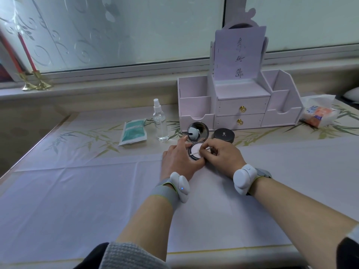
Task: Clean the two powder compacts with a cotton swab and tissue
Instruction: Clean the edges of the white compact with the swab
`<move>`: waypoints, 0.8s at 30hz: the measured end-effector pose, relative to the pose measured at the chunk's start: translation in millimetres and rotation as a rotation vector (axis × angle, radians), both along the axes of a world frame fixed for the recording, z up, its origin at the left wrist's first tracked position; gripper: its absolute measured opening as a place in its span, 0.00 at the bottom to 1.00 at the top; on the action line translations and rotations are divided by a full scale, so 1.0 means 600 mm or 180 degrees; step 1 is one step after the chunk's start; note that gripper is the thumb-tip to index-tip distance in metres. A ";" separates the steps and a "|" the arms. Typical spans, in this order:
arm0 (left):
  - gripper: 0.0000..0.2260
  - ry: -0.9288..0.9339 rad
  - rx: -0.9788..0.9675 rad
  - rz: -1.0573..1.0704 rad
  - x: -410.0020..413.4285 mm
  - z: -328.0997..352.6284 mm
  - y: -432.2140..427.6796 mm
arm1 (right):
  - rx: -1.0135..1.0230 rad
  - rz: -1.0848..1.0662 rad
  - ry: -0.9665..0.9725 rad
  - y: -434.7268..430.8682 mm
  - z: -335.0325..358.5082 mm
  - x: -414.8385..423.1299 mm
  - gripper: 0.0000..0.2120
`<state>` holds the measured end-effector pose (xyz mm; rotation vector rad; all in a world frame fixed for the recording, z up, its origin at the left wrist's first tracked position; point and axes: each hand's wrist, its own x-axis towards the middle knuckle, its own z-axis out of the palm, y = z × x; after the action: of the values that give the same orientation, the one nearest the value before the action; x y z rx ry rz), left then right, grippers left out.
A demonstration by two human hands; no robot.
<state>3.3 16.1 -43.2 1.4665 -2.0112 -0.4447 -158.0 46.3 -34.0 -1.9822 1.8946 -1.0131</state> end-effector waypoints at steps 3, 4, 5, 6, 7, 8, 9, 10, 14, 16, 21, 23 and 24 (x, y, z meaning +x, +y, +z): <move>0.36 -0.0017 0.0004 0.0000 0.000 0.000 -0.001 | -0.0055 0.0059 0.0004 -0.004 -0.002 -0.002 0.03; 0.36 -0.0026 0.0024 -0.0009 0.000 0.000 -0.001 | -0.0077 0.0079 -0.0030 -0.005 -0.003 -0.003 0.03; 0.36 -0.0033 0.0039 -0.0016 0.000 0.000 -0.001 | -0.0097 0.0097 -0.0071 -0.006 -0.005 -0.004 0.04; 0.36 -0.0035 0.0042 -0.0015 -0.001 0.001 0.000 | -0.0114 0.0122 -0.0099 -0.007 -0.005 -0.006 0.04; 0.36 -0.0037 0.0040 -0.0009 0.000 0.002 0.001 | -0.0122 0.0147 -0.0123 -0.007 -0.006 -0.007 0.03; 0.36 -0.0042 0.0037 -0.0003 -0.001 0.002 0.002 | -0.0126 0.0171 -0.0134 -0.006 -0.005 -0.008 0.03; 0.36 -0.0042 0.0023 0.0000 -0.002 0.002 0.002 | -0.0131 0.0195 -0.0124 -0.005 -0.005 -0.010 0.02; 0.36 -0.0053 0.0004 0.0004 -0.002 0.002 0.003 | -0.0147 0.0228 -0.0108 -0.004 -0.004 -0.012 0.01; 0.36 -0.0110 -0.0005 -0.0009 -0.004 0.004 0.003 | -0.0191 0.0262 -0.0087 0.000 -0.005 -0.018 0.01; 0.36 -0.0127 -0.0005 -0.0002 -0.002 0.004 0.003 | -0.0212 0.0283 -0.0077 -0.003 -0.006 -0.016 0.02; 0.36 -0.0153 0.0001 0.0001 -0.002 0.005 0.004 | -0.0279 0.0300 -0.0174 -0.003 -0.005 -0.015 0.02; 0.36 -0.0151 -0.0017 0.0007 -0.003 0.006 0.007 | -0.0306 0.0234 -0.0208 0.001 -0.005 -0.016 0.00; 0.36 -0.0149 -0.0034 0.0010 -0.004 0.007 0.008 | -0.0310 0.0202 -0.0219 0.003 -0.005 -0.016 0.00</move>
<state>1.1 20.9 -39.2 1.4862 -2.0441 -0.4010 -167.9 48.4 -37.0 -2.0184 1.7671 -1.1611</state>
